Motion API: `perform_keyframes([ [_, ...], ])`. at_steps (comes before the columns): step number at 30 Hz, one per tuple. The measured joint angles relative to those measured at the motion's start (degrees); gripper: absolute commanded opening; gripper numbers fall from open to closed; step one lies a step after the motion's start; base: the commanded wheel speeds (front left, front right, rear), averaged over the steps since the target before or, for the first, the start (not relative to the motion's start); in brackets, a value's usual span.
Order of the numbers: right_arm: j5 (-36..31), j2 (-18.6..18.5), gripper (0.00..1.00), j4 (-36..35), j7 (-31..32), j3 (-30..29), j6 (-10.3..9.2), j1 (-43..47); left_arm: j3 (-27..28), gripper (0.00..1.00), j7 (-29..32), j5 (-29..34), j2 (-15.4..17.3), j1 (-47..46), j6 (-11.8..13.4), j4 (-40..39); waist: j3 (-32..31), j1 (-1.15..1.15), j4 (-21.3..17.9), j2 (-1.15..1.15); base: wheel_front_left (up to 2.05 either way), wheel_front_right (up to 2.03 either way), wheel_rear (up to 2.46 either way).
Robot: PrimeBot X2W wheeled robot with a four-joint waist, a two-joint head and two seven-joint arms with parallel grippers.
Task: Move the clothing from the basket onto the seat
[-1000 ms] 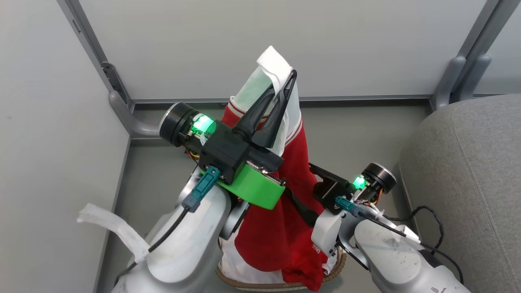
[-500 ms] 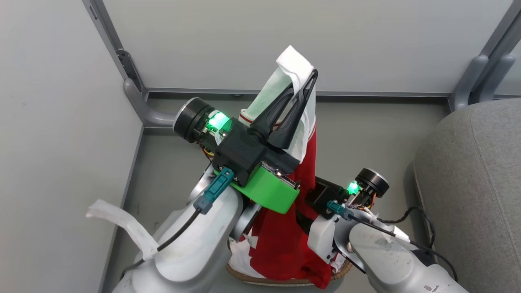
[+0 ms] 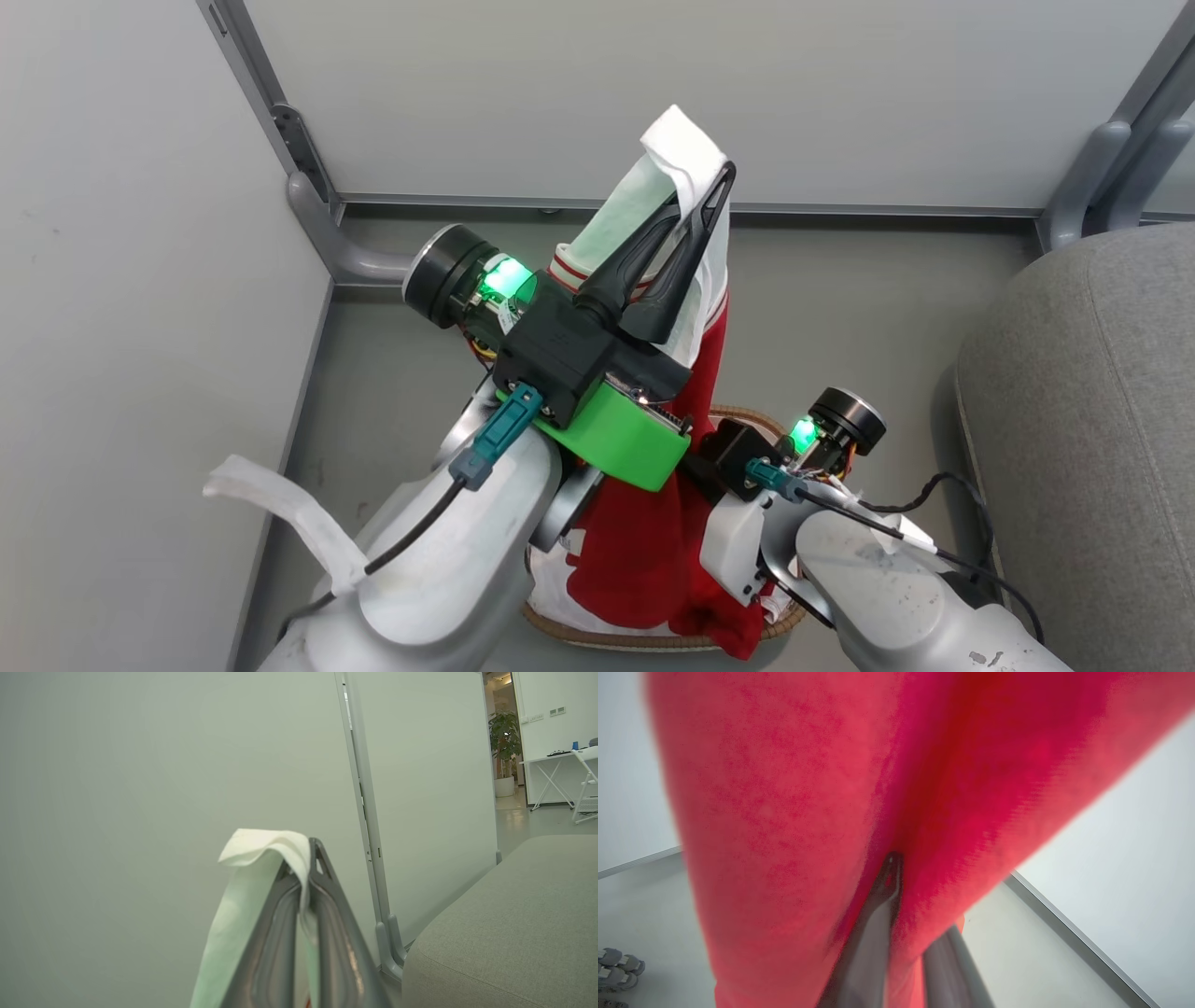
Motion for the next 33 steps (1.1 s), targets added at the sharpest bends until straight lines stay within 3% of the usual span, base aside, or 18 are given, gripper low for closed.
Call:
perform_keyframes([
  [10,0.3,0.0,0.0,-1.2,0.0,-0.5,0.0,0.0,1.1,0.0,0.0,0.2,0.0,0.3,-0.1,0.1,-0.3,0.0,-0.7,0.0,0.0,0.0,0.0],
  [12,0.2,0.0,0.0,-1.4,0.0,-1.1,0.0,0.0,1.3,1.0,0.0,0.1,0.0,0.4,0.1,0.6,-0.3,0.0,-0.9,0.0,0.0,0.0,0.0],
  [23,-0.1,0.0,0.0,-4.8,0.0,-3.2,0.01,1.1,4.0,1.0,0.0,2.1,0.0,1.7,0.2,4.3,-0.1,0.0,-4.4,0.0,0.0,0.0,0.0],
  [33,-0.2,0.0,0.0,-8.0,0.0,-5.1,0.01,2.6,7.4,1.0,0.0,6.0,-0.1,3.9,-1.5,6.5,0.7,0.0,-12.5,0.0,0.0,0.0,0.0],
])
